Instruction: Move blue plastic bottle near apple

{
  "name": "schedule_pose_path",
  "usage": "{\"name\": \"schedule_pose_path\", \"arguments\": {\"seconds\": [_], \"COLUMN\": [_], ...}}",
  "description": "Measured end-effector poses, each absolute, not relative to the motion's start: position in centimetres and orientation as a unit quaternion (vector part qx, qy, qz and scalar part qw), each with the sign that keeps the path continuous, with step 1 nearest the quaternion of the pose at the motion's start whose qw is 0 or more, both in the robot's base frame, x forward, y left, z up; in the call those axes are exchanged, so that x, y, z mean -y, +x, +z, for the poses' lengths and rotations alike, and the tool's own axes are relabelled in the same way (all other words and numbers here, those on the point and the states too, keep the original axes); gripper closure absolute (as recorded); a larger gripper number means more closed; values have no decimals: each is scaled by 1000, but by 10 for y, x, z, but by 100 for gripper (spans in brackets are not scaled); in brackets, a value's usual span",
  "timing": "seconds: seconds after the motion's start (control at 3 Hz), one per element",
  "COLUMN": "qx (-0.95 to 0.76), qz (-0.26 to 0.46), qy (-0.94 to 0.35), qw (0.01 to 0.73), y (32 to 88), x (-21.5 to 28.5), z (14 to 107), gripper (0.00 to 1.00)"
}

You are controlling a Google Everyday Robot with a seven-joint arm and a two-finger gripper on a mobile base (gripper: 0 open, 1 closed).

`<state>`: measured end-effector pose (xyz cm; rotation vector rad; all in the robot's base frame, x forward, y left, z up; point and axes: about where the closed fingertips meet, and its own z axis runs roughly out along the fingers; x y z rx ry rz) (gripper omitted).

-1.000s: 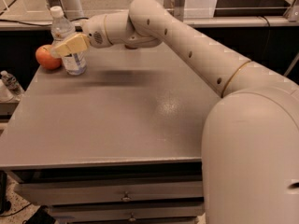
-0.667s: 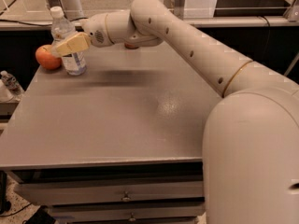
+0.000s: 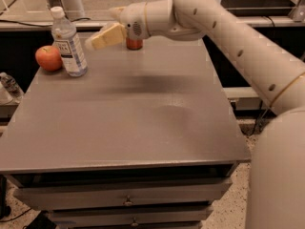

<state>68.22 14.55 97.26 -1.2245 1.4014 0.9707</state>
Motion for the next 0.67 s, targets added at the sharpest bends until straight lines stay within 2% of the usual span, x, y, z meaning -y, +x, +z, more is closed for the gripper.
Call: {"name": "schedule_pose_path", "arguments": {"seconds": [0.33, 0.67], "qx": [-572, -571], "qz": [377, 378], "qy": [-500, -500], "qw": [530, 529], "y": [664, 664], "x": [-43, -46], "z": [1003, 1003], "gripper": [0, 0]}}
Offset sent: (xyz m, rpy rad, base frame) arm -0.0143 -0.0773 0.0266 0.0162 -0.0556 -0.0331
